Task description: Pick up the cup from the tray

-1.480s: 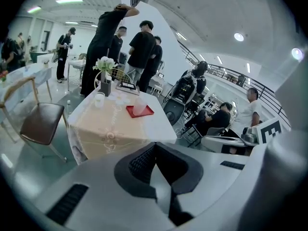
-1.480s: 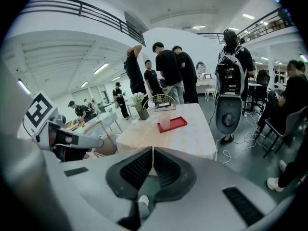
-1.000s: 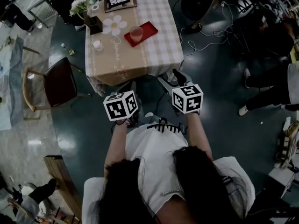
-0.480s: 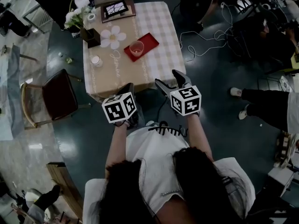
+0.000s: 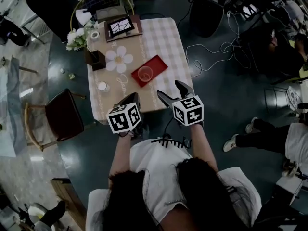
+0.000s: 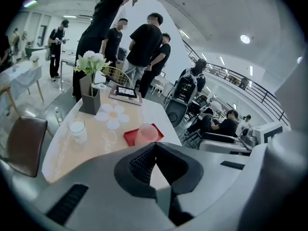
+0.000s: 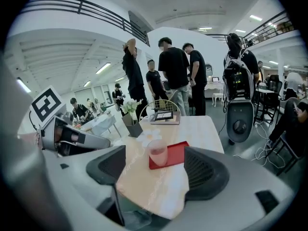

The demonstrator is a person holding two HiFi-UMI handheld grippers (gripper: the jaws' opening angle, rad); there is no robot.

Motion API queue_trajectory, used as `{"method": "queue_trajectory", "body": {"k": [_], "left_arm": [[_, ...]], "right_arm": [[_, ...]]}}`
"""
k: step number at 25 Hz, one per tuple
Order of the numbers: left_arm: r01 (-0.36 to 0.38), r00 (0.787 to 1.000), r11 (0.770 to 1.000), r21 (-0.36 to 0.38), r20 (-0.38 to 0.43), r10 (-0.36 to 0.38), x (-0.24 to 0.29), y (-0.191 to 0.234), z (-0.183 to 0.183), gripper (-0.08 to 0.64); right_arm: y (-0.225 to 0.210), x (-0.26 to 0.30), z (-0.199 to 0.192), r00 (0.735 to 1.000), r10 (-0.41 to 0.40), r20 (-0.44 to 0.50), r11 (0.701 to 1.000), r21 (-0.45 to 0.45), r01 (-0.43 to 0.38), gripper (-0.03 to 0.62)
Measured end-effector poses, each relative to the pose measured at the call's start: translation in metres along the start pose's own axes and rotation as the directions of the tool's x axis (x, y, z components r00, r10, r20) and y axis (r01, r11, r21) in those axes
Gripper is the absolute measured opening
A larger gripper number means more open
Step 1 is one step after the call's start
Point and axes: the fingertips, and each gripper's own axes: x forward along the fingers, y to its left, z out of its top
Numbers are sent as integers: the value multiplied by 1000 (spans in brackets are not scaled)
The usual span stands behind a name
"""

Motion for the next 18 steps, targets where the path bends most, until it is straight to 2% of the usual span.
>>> {"method": "queue_trajectory", "body": {"k": [18], "left_arm": [[40,998,996,74,-58,-36,36,52,70,8]], "right_arm": [[-3,84,19,987,-85,-135,995,-58,78,374]]}}
